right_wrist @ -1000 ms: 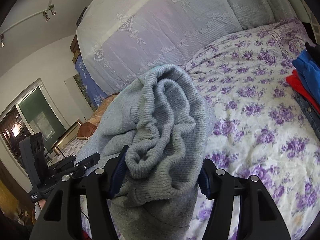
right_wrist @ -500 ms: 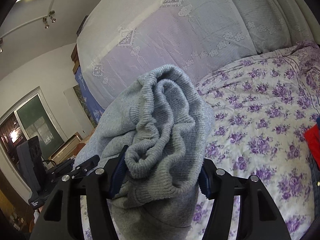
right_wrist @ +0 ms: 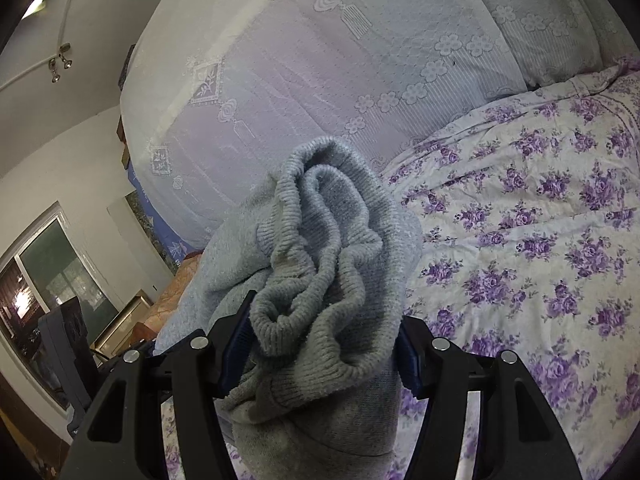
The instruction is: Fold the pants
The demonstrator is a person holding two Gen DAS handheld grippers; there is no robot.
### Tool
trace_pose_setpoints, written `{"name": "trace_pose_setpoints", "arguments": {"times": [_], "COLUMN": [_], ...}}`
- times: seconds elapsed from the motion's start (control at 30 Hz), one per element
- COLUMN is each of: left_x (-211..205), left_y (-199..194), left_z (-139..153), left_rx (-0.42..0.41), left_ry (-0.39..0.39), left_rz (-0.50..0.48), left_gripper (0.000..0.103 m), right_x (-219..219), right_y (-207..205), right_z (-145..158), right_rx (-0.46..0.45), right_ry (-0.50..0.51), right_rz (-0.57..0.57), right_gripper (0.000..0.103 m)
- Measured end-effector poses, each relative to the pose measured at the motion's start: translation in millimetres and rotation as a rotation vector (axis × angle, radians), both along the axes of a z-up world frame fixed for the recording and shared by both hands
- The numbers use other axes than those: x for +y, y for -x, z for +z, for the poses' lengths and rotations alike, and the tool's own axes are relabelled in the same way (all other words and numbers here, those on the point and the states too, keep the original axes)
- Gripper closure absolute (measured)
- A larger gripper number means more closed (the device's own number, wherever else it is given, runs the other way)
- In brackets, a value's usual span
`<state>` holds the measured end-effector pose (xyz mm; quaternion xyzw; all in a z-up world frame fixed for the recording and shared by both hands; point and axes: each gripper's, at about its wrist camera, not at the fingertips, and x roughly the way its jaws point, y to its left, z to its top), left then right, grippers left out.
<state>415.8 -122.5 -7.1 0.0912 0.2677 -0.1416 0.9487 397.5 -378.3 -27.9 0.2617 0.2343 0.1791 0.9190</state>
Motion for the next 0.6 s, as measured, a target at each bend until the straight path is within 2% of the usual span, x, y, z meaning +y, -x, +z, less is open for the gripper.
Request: {"name": "trace_pose_setpoints", "arguments": {"times": [0.27,0.4,0.47,0.6], "left_x": [-19,-24,-24,-30], "left_y": [-80,-113,-123,-116], "left_z": [-52,-95,-118,-121], "left_rx": [0.08,0.174,0.22,0.161], "left_ry": [-0.002,-0.011,-0.023,-0.073], "left_rz": [0.006,0.02,0.036,0.037], "left_gripper": [0.069,0.069,0.068,0.064], "right_x": [-15,-11,-7,-8], "right_y": [-72,-99,-110,-114], "right_z": [-52,-84,-107,-118], "right_rx": [0.083,0.126,0.177,0.199], "right_ry": [-0.003,0.075,0.114,0.139], "right_rz": [-0.035,-0.047,-0.053,-0.064], "right_gripper": [0.042,0.042,0.041,0.035]}}
